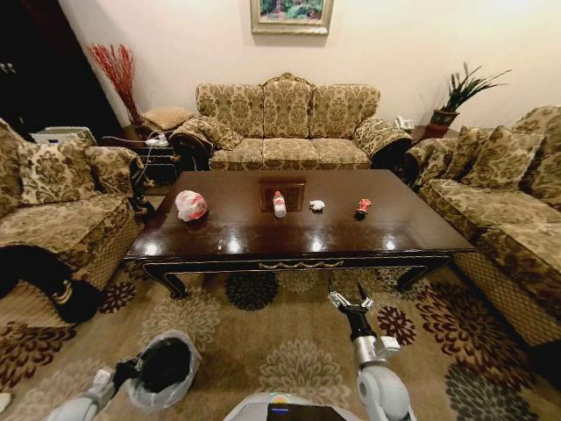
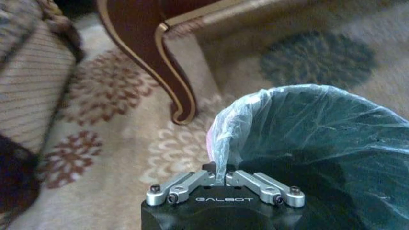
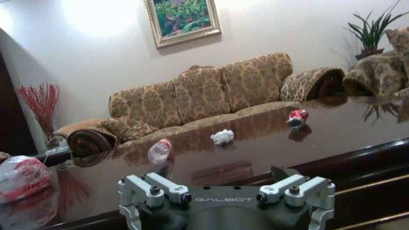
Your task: Move to the front of the table and place the trash on the table into the trash bin.
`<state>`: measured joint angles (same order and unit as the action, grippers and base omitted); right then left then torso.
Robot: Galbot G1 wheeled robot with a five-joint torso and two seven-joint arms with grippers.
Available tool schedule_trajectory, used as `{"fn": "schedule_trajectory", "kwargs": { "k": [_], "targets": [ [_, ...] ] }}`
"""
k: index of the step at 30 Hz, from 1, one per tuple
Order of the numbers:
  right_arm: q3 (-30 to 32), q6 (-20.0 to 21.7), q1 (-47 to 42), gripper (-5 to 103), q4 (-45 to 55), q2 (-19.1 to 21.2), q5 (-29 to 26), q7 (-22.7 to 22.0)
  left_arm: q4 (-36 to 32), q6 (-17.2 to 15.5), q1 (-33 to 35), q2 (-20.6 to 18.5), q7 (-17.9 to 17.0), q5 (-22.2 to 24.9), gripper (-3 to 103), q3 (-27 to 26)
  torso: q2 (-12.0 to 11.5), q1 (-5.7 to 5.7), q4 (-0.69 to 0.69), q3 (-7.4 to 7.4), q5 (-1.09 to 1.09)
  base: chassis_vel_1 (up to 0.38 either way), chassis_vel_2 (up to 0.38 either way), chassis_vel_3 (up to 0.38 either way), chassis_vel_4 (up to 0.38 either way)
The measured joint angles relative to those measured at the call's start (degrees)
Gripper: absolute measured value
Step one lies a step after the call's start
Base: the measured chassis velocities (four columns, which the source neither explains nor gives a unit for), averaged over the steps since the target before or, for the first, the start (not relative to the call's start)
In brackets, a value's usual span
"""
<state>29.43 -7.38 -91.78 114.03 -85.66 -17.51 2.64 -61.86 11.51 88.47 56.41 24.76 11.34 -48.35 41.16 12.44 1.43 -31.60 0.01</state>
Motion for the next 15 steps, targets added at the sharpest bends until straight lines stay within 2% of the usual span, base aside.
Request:
{"fn": "schedule_trajectory", "kwargs": {
  "k": [2, 6, 7, 9, 11, 15],
  "targets": [
    [0.04, 0.1, 0.1, 100, 0.12, 0.09, -0.02, -0.03, -0.67, -0.21, 0.47, 0.01, -0.21, 0.45, 2, -0.23, 0.0, 0.0, 0.0, 0.0, 0.0, 0.0, 0.0, 0.0, 0.0],
    [0.47, 1.24, 1.39, 100, 1.25, 0.91, -0.27, -0.26, -9.46, -2.49, 5.95, 1.05, -3.68, 6.7, 2, -3.12, 0.01, 0.0, 0.0, 0.0, -0.05, 0.0, 0.0, 0.0, 0.0],
    [0.47, 1.24, 1.39, 100, 1.25, 0.91, -0.27, -0.26, -9.46, -2.49, 5.95, 1.05, -3.68, 6.7, 2, -3.12, 0.01, 0.0, 0.0, 0.0, -0.05, 0.0, 0.0, 0.0, 0.0],
    [0.49, 1.7, 1.97, 100, 1.51, 1.87, -0.79, -0.35, -13.52, -3.5, 7.68, 2.03, -6.49, 9.51, 2, -5.39, 0.01, 0.0, -0.01, 0.0, 0.0, 0.0, 0.0, 0.0, 0.0],
    [0.49, 1.78, 2.08, 100, 1.6, 2.1, -0.85, -0.36, -14.47, -3.71, 8.07, 2.29, -7.11, 10.13, 2, -6.02, 0.01, 0.0, -0.01, 0.0, -0.01, 0.0, 0.0, 0.0, 0.0],
    [0.97, 2.27, 2.77, 100, 2.13, 3.28, -1.2, -0.37, -23.2, -4.8, 11.22, 4.57, -10.93, 15.16, 2, -11.14, 0.01, 0.0, -0.03, 0.0, -0.02, 0.0, 0.0, 0.0, 0.0]
  ]
}}
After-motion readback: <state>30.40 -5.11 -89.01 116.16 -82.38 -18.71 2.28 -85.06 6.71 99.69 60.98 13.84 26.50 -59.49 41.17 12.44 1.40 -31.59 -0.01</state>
